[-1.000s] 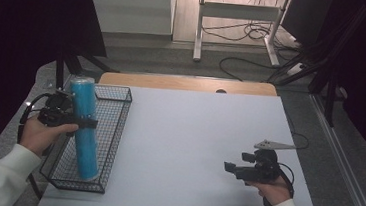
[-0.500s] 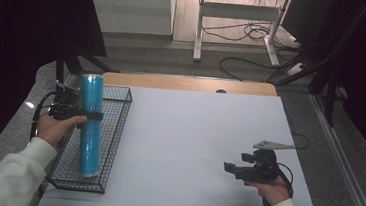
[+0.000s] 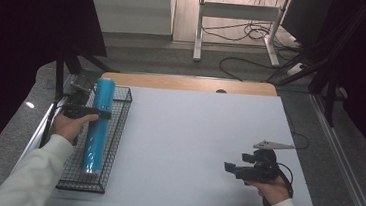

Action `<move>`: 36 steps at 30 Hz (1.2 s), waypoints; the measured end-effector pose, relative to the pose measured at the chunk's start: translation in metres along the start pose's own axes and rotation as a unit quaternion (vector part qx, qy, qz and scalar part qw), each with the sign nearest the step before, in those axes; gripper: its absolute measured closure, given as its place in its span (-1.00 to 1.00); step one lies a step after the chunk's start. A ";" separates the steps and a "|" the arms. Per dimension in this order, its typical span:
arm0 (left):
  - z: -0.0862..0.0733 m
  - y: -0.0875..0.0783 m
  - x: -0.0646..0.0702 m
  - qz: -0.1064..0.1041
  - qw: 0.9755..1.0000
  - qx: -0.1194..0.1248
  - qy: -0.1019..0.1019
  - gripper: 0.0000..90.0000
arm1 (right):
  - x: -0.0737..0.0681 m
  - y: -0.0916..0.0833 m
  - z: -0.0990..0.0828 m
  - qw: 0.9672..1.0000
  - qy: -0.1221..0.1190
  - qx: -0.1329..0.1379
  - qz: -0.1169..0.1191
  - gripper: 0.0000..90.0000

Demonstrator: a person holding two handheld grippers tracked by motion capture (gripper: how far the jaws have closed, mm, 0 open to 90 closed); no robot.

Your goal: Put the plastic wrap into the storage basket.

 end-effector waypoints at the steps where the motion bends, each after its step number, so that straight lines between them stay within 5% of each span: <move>1: 0.000 0.002 -0.001 0.002 1.000 -0.002 -0.002 -0.30 | 0.000 0.000 0.000 1.000 0.000 0.000 0.000 -0.69; 7: 0.002 0.018 -0.009 0.016 1.000 -0.009 -0.019 -0.30 | 0.001 0.001 -0.001 1.000 0.001 -0.004 -0.001 -0.69; 16: -0.001 0.038 -0.024 0.069 0.997 -0.038 -0.021 -0.36 | 0.001 0.002 -0.003 1.000 0.001 -0.009 -0.004 -0.69; 21: 0.001 0.030 -0.019 0.054 0.998 -0.026 -0.016 -0.38 | 0.002 0.002 -0.003 1.000 0.001 -0.010 -0.004 -0.69; 24: 0.001 0.024 -0.014 0.059 0.998 -0.014 -0.003 -0.43 | 0.001 0.002 -0.003 1.000 0.000 -0.010 -0.003 -0.69; 31: -0.002 0.002 0.014 0.021 0.999 0.018 0.039 -0.59 | 0.002 0.000 -0.002 1.000 0.000 -0.005 -0.005 -0.69; 36: -0.014 -0.024 0.045 -0.003 0.994 0.037 0.099 -0.59 | 0.002 0.000 -0.002 1.000 0.000 -0.003 -0.002 -0.69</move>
Point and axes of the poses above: each handheld gripper's, and its own axes: y roughly forward along the jaws, z roughly out of its top, x roughly to its right, the point moved 9 cm from there along y, roughly forward along the jaws, and after that the axes turned 14 degrees about -z, right-handed, at the moved point
